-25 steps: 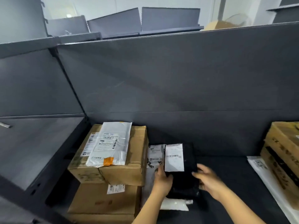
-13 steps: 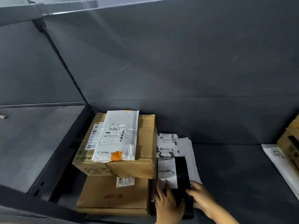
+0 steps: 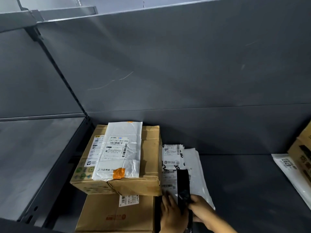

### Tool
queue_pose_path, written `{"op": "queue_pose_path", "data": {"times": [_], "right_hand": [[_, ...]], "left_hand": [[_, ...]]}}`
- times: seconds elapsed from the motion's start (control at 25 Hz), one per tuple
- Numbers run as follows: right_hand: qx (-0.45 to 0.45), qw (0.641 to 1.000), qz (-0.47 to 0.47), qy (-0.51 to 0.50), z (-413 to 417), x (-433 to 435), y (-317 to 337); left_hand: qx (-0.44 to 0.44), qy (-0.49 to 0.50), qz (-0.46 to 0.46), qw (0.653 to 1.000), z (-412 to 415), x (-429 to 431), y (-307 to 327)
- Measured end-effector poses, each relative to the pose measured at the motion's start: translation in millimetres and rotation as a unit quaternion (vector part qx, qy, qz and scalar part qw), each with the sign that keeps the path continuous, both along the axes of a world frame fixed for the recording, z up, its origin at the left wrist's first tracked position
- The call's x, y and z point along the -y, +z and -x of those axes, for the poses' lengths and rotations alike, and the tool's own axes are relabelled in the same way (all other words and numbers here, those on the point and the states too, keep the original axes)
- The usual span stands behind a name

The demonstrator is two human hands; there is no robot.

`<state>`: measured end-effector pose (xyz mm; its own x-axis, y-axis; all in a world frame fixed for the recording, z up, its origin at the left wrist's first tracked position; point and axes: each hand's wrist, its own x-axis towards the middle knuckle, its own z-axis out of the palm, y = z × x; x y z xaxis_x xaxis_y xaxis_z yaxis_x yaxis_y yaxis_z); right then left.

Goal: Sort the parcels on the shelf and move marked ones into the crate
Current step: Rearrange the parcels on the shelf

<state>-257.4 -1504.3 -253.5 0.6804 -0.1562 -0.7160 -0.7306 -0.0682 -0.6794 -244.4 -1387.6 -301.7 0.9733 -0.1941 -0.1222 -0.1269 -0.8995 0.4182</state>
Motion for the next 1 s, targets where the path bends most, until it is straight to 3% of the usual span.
{"op": "queue_pose_path", "data": {"times": [0.2,0.32,0.4,0.48,0.6,0.68,0.84,1.0], "right_hand": [[0.012,0.981,0.138,0.136,-9.6,-3.7,-2.6],[0.007,0.978,0.163,0.130,-10.1,1.8,5.1],[0.010,0.980,0.175,0.097,-9.1,10.0,14.6],[0.045,0.976,0.205,0.058,-8.6,22.5,23.1],[0.111,0.940,0.321,0.018,-1.8,51.5,41.6],[0.126,0.917,0.379,-0.013,5.7,77.3,56.6],[0.094,0.881,0.449,-0.112,41.7,144.0,75.4],[0.047,0.852,0.445,-0.271,113.6,206.4,83.2]], "left_hand": [[0.000,0.050,-0.009,0.999,-4.2,3.4,4.1],[-0.035,-0.003,0.032,0.999,-3.2,2.7,2.4],[0.022,-0.014,0.016,1.000,-10.1,13.2,-3.6],[-0.036,-0.026,0.022,0.999,-20.9,40.8,20.2],[-0.094,-0.057,0.043,0.993,-19.6,68.2,88.1],[-0.081,-0.088,0.064,0.991,-19.3,88.1,100.2],[-0.058,-0.150,0.040,0.986,-9.4,146.7,129.0],[-0.091,-0.252,0.041,0.962,36.0,218.2,136.2]]}}
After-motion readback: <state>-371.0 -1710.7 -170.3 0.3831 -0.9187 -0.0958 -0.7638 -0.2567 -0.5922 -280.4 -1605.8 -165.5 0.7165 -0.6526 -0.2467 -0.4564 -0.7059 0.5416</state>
